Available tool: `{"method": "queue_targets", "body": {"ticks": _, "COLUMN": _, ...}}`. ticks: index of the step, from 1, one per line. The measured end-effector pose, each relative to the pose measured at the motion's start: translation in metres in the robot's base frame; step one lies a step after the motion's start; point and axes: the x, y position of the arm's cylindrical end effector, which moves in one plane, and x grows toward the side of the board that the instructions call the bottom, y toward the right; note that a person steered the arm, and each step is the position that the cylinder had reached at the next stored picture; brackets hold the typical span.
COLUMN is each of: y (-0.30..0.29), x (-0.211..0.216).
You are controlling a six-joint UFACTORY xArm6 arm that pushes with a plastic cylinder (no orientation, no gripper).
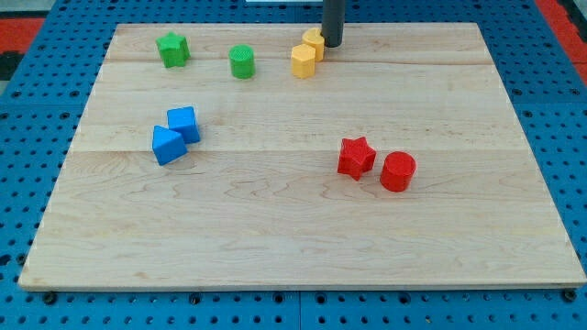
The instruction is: Move the red star towards the top center
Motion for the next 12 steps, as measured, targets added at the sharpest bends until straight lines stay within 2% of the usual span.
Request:
{"method": "queue_targets", "body": {"ticks": 3, "y": -0.006, "x": 0.000}}
{"method": "queue_targets", "body": {"ticks": 4, "y": 0.006, "x": 0.027}}
{"method": "queue_targets", "body": {"ticks": 5, "y": 0.023, "x": 0.078}}
{"method": "queue_targets", "body": {"ticks": 6, "y": 0.023, "x": 0.087}}
{"method": "queue_targets", "body": {"ticks": 8, "y": -0.035, "x": 0.090}}
{"method": "queue_targets", "body": {"ticks": 9, "y": -0.037, "x": 0.110}}
{"method": "queue_targets", "body": {"ticks": 10, "y": -0.048, "x": 0.176}}
{"method": "queue_targets", "body": {"ticks": 12, "y": -0.053, "x": 0.229}}
